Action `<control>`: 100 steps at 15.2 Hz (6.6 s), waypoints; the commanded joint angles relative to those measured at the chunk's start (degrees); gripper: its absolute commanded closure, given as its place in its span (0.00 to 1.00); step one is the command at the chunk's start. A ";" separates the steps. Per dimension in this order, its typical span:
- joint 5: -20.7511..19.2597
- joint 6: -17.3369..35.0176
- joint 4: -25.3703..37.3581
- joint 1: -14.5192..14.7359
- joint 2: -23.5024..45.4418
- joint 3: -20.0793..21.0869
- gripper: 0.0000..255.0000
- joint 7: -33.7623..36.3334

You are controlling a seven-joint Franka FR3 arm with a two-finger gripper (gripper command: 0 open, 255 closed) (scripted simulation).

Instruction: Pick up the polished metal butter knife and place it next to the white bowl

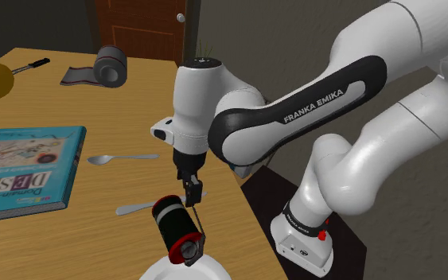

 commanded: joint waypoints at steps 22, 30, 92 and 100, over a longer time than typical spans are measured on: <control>-0.04 3.51 -1.34 -0.10 2.18 0.43 1.00 0.01; -0.09 -4.14 1.88 0.07 -2.29 -0.60 1.00 -0.20; -26.09 -36.44 78.61 20.87 47.90 24.04 1.00 51.16; -29.36 -35.94 83.39 25.55 53.90 22.81 1.00 53.48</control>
